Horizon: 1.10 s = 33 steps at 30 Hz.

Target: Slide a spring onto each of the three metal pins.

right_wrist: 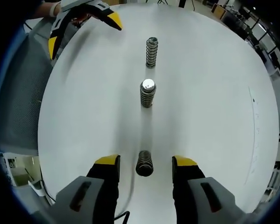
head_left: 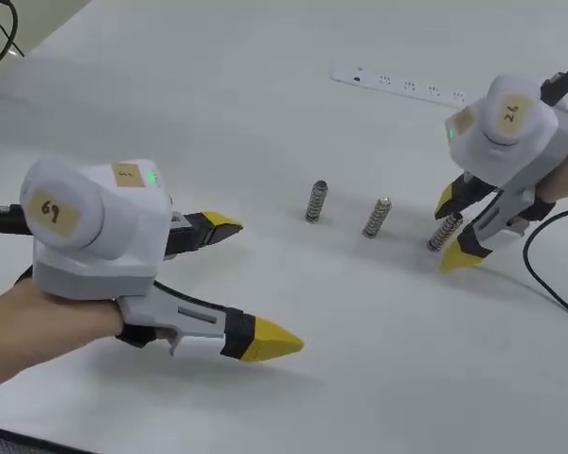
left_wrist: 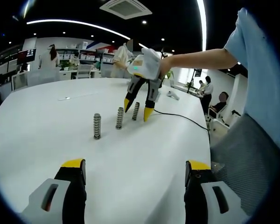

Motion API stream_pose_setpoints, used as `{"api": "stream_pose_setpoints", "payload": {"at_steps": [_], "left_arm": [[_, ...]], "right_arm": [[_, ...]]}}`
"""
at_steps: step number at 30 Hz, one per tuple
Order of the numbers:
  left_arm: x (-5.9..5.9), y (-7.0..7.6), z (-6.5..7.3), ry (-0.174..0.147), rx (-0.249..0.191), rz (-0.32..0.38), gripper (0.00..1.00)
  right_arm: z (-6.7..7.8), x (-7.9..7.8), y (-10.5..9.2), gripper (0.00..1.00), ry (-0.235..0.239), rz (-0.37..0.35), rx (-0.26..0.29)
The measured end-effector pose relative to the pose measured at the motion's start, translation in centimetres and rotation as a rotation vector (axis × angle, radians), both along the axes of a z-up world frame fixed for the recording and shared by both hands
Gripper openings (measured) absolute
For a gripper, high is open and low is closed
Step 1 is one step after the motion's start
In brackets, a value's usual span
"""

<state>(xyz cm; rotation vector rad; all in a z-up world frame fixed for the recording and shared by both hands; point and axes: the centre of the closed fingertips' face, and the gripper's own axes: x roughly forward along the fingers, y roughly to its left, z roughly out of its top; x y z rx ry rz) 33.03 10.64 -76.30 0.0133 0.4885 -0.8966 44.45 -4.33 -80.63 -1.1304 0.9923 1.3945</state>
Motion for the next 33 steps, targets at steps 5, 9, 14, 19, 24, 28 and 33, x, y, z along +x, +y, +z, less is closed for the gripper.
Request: {"api": "stream_pose_setpoints", "payload": {"at_steps": [5,9,14,19,24,28,33], "left_arm": [[0.0,0.0,0.2,-0.003,-0.001,0.001,0.85],[0.1,0.1,0.3,-0.006,0.000,0.001,0.86],[0.2,0.1,0.6,-0.012,0.003,0.003,0.87],[0.3,0.0,1.1,-0.018,-0.002,0.007,0.88],[0.3,-0.1,1.6,-0.022,-0.004,0.012,0.88],[0.3,-0.1,2.0,-0.029,-0.009,0.024,0.88],[0.3,0.1,2.6,-0.036,-0.019,0.045,0.88]], "right_arm": [[0.2,-0.1,0.1,0.50,0.002,-0.024,0.033],[0.4,-0.2,0.4,0.56,-0.001,-0.030,0.080],[0.8,-0.4,0.5,0.65,0.004,-0.083,0.135],[1.4,-0.8,0.7,0.71,0.015,-0.154,0.210],[2.1,-1.4,0.5,0.75,0.017,-0.231,0.285],[2.6,-2.3,0.1,0.79,0.018,-0.284,0.336],[3.4,-3.8,-0.7,0.81,0.009,-0.364,0.399]]}}
